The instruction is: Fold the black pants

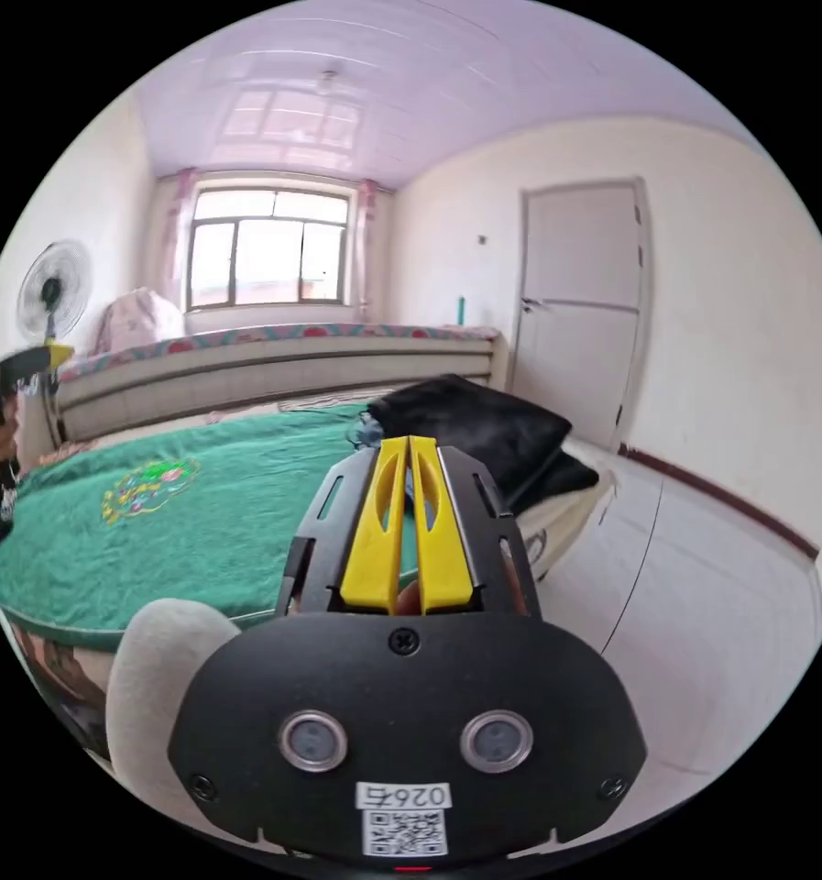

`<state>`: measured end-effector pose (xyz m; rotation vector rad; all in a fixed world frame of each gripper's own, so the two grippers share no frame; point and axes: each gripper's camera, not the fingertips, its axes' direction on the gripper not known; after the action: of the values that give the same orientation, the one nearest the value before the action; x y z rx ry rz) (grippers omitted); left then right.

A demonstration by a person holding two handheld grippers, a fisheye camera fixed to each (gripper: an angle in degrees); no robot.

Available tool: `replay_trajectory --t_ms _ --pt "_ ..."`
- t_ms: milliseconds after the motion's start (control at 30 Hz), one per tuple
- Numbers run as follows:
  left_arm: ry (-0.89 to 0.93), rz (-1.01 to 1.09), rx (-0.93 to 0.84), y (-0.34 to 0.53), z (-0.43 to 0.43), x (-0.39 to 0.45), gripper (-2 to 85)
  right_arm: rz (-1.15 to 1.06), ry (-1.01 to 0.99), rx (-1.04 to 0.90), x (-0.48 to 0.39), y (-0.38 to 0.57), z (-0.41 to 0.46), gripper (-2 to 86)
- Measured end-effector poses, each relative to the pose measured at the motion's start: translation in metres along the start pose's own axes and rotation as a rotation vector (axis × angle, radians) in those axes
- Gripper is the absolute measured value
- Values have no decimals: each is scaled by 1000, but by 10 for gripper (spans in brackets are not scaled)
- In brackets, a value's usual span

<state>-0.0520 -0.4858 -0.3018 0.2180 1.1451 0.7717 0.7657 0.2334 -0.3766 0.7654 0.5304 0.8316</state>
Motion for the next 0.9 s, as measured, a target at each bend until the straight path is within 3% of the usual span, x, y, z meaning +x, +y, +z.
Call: replay_trajectory --t_ms 267,467,600,700,900 --pt "175 -64 -96 -104 329 -75 136 276 -17 -103 210 60 91 50" --pt "20 -60 -207 -145 503 -127 166 245 98 -119 283 52 153 96" --pt "-72 22 -245 -158 575 -132 184 209 109 -212 304 48 201 119" --pt "22 38 -394 -158 633 -131 88 156 135 -333 303 55 235 95" --pt "35 60 -409 -152 637 -124 31 -72 343 -236 255 73 208 -8"
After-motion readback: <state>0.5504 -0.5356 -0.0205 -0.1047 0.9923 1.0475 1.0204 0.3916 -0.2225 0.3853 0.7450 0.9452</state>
